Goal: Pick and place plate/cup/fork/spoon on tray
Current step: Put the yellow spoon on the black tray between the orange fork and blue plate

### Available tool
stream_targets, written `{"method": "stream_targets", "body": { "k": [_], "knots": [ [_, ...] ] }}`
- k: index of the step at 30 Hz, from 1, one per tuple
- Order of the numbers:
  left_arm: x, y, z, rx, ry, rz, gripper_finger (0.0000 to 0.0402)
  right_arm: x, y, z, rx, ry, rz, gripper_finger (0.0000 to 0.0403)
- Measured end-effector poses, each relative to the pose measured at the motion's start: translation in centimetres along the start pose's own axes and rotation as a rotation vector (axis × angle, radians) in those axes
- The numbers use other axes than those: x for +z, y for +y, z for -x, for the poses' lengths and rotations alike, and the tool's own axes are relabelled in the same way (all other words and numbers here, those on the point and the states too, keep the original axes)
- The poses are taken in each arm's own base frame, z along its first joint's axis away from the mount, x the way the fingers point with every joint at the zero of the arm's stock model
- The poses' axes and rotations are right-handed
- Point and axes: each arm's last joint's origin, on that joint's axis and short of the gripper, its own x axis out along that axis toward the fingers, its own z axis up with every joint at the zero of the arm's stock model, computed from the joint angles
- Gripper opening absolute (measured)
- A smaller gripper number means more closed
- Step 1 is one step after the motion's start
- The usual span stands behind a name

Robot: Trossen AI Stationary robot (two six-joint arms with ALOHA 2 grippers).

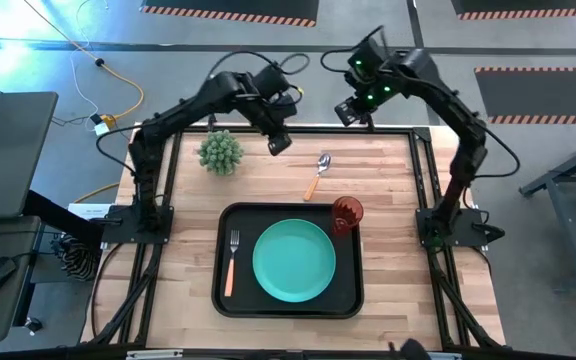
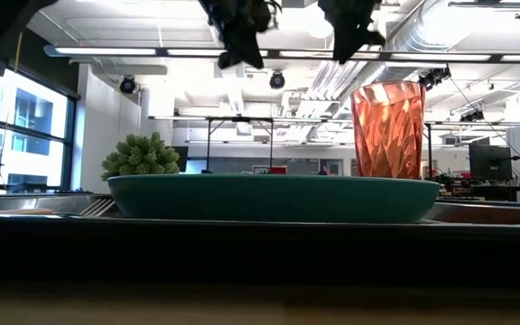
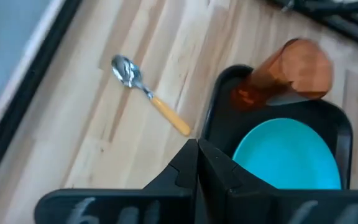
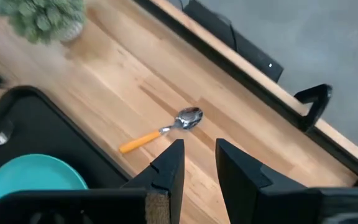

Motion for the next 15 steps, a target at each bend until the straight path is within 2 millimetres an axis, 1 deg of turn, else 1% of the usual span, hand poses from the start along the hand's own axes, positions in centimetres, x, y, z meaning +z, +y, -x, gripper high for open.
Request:
{"method": "stream_targets", "body": {
  "k": [4,7,9,12,15],
  "knots": [
    [-0.6,0.2,2.8,0.009,-0.037,-0.01,0.0,0.8,0.1,-2.4,0.015,0.069,0.01,0.0083],
    [-1.1,0.6,4.0,0.02,-0.031,-0.013,0.0,1.0,0.4,-4.3,0.022,0.142,0.013,0.0083],
    [-1.3,0.9,4.3,0.026,-0.027,-0.018,0.0,1.0,0.7,-5.6,0.012,0.2,0.018,0.0083],
    [-1.6,1.4,4.5,0.03,-0.002,-0.03,0.0,1.2,1.5,-7.2,0.012,0.234,0.024,0.0083],
    [-2.0,1.9,4.0,0.032,0.025,-0.025,0.0,1.0,2.6,-8.6,0.012,0.27,0.027,0.0083]
  ]
}}
